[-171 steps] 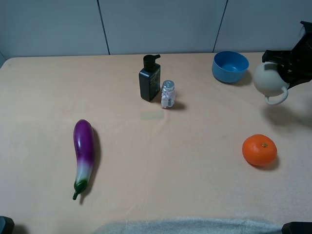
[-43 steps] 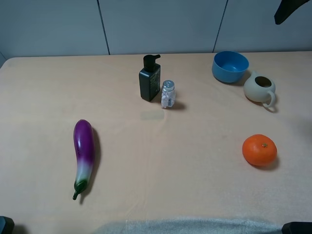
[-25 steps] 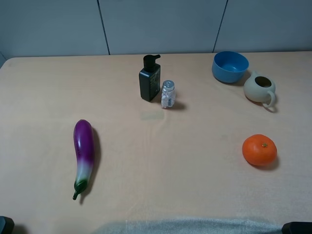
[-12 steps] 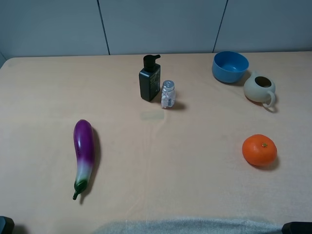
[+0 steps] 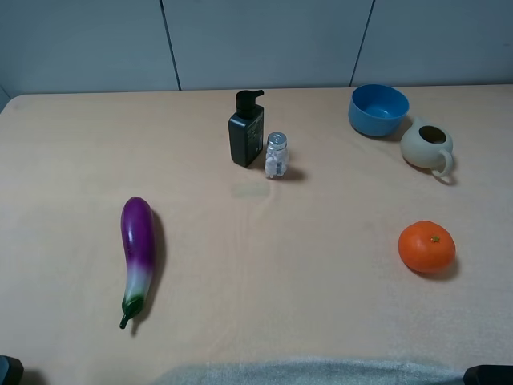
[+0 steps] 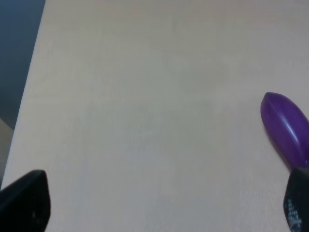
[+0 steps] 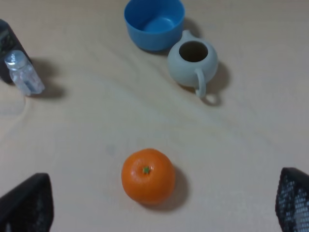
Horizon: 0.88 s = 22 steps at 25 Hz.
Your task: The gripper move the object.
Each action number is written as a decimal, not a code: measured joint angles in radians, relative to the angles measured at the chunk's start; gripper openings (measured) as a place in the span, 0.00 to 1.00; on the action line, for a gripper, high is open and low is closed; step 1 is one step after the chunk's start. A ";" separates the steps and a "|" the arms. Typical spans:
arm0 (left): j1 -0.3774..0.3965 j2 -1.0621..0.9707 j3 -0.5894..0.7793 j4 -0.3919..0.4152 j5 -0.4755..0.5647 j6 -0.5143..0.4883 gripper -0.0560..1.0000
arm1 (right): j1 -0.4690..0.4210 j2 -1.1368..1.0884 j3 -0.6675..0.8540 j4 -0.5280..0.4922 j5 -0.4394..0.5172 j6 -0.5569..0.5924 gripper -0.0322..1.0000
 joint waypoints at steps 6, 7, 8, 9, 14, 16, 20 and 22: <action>0.000 0.000 0.000 0.000 0.000 0.000 0.96 | 0.000 -0.165 0.112 0.000 -0.009 0.003 0.70; 0.000 0.000 0.000 0.000 0.000 0.000 0.96 | 0.000 -0.190 0.125 -0.008 -0.023 0.003 0.70; 0.000 0.000 0.000 0.000 0.000 0.000 0.96 | 0.000 -0.206 0.139 -0.008 -0.041 0.003 0.70; 0.000 0.000 0.000 0.000 0.000 0.000 0.96 | 0.000 -0.213 0.151 -0.008 -0.054 0.003 0.70; 0.000 0.000 0.000 0.000 0.000 0.000 0.96 | 0.000 -0.214 0.208 -0.008 -0.100 0.003 0.70; 0.000 0.000 0.000 0.000 0.000 0.000 0.96 | 0.000 -0.214 0.220 -0.021 -0.118 0.003 0.70; 0.000 0.000 0.000 0.000 0.000 0.000 0.96 | 0.000 -0.214 0.235 -0.052 -0.157 0.003 0.70; 0.000 0.000 0.000 0.000 0.000 0.000 0.96 | 0.000 -0.214 0.246 -0.066 -0.174 0.003 0.70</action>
